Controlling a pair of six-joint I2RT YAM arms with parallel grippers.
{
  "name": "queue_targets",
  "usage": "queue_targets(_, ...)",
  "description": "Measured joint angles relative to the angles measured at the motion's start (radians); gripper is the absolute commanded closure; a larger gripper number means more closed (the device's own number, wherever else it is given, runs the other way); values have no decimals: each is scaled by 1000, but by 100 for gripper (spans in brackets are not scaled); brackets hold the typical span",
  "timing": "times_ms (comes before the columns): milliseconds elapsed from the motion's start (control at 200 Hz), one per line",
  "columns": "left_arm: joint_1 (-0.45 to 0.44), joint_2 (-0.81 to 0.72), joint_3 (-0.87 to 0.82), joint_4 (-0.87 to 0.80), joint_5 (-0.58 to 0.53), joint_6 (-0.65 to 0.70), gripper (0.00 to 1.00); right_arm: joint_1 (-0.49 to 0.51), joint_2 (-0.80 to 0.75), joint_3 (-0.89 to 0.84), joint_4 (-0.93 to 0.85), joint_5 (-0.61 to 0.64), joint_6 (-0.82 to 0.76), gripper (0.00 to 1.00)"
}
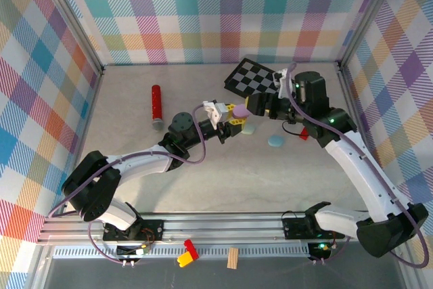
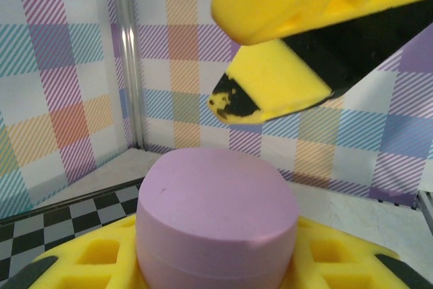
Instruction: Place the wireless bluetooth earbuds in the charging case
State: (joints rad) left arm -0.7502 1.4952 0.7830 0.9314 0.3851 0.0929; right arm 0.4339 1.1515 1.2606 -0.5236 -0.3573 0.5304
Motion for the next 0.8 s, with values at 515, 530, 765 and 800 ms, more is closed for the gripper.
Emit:
queue_targets(515, 3, -2, 0, 78, 24, -48, 62, -43, 37, -152, 307, -390, 296, 42)
queue_targets(530, 3, -4, 0, 79, 23, -49, 62, -44, 38, -153, 314, -393, 303, 43)
queue_targets(765, 7, -12, 0, 90, 25, -52, 62, -55, 50, -193, 406, -425, 395, 67)
queue_targets(800, 7, -12, 0, 88, 25, -52, 62, -56, 51, -198, 418, -430, 407, 69)
